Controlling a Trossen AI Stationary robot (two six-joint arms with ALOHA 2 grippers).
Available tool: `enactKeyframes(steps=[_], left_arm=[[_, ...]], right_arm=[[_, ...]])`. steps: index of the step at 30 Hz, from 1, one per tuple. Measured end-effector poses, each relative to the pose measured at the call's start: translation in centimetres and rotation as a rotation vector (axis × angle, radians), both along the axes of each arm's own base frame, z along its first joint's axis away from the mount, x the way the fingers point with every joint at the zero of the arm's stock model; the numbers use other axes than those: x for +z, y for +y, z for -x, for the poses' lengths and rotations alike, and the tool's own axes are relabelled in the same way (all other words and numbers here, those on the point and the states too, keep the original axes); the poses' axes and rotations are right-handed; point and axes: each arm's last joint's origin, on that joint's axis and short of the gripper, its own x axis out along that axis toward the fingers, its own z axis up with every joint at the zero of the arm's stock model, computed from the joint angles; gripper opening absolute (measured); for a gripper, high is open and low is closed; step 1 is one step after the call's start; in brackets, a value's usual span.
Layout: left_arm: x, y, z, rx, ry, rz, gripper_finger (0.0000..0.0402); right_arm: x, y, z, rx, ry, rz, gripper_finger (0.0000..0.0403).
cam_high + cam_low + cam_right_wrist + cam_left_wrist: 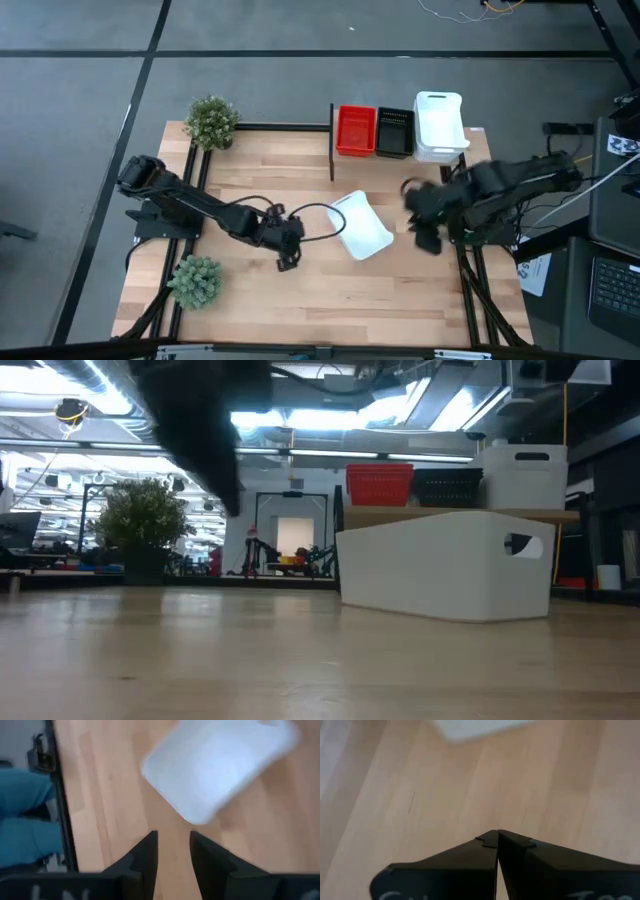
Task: Stack baskets on shelf by color
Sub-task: Stack the right white bin on the top of the white bins on the shelf
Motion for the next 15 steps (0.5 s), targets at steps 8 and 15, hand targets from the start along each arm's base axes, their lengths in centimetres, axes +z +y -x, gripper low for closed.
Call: enactKeyframes(steps=[8,15], left_arm=[[2.3,-0.8,4.3,0.089,0.074,-0.031,0.0000],[5.2,-0.8,6.7,0.090,-0.016,-0.035,0.0000]], right_arm=[[-9.0,4.1,-5.8,0.335,-0.388,-0.047,0.0110],[-14.9,4.6,-7.9,0.371,-0.208,0.128,0.0110]])
